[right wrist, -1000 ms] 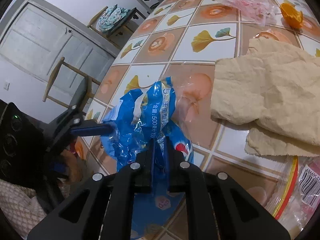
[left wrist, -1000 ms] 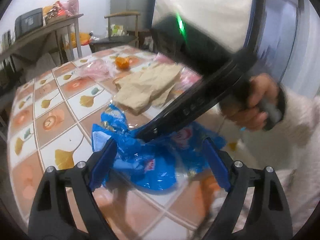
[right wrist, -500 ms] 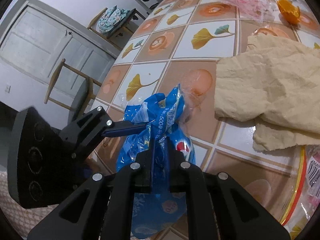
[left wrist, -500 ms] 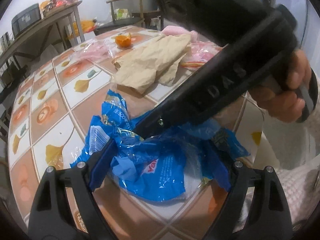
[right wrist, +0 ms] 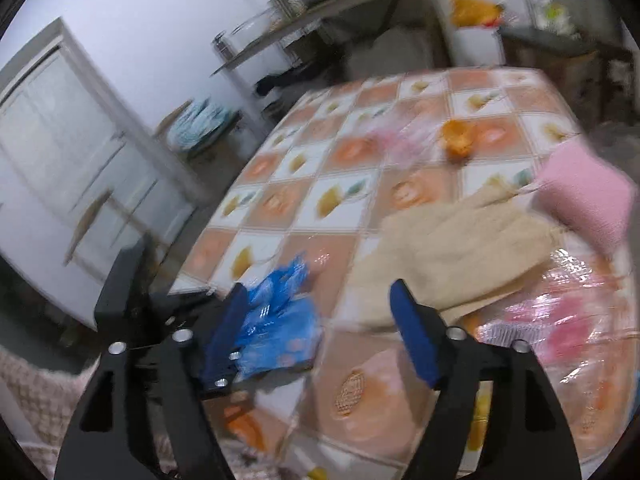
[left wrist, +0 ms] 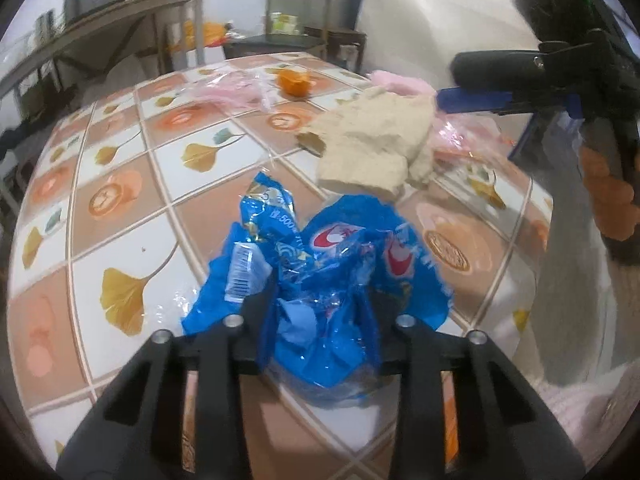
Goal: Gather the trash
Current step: 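Grasp the beige paper with the right tool while the left tool holds the Yakult bag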
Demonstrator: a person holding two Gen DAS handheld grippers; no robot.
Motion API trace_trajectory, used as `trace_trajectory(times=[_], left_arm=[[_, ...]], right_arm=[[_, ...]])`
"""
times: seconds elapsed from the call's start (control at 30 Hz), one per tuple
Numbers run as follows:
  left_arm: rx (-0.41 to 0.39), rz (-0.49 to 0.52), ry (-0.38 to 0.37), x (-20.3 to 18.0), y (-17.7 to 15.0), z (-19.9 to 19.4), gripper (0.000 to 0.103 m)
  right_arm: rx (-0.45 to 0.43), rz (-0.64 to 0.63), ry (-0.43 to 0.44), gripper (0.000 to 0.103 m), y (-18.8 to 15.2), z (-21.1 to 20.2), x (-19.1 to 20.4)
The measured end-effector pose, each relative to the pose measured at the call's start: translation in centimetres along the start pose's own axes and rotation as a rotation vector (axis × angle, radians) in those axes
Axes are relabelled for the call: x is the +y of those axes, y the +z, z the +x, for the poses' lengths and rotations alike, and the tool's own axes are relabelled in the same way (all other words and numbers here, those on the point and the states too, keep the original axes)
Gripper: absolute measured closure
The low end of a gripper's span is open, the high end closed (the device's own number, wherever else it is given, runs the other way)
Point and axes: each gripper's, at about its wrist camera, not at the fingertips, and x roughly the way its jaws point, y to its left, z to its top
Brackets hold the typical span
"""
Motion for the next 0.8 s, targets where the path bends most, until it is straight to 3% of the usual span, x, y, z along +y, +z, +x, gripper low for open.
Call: trace_trajectory(times=[0.13,0.27,0.37,0.6,0.7,0.8], left_arm=[[-0.009,-0.048,-0.012,0.7,-0.1,-0.1,0.079],[-0.016,-0.061,-0.021,1.0,-0.3,-0.3,0.08],[-0.019,-0.059,-0.022,1.0,-0.3,-0.3,0.08],[-0.027,-0.068,-0.033,1.3,-0.4,-0.3,0.08],[-0.027,-0.062,-0.031,1.3,-0.4,-0.3,0.08],[-0.027,-0.06,-0.032,1.3,-0.4,-0.3,0.08]], right_arm=[[-0.049,0.003,-0.079,0.019,1.2,-0.8,-0.7],[-0.011,-0.085,-0.183,0.01,2.5,0.7,-1.1],[0.08,-0.162,-0.294,0.01,3.3,3.4,-2.0],[0.262,-0.255,-0.376,0.01,2.8,8.9,-3.8],[0.278,-0.284,-0.41,0.012,2.2,9.9,-3.5],[0.265,-0.299,-0.41,0.024,2.0,10.0,-2.8]])
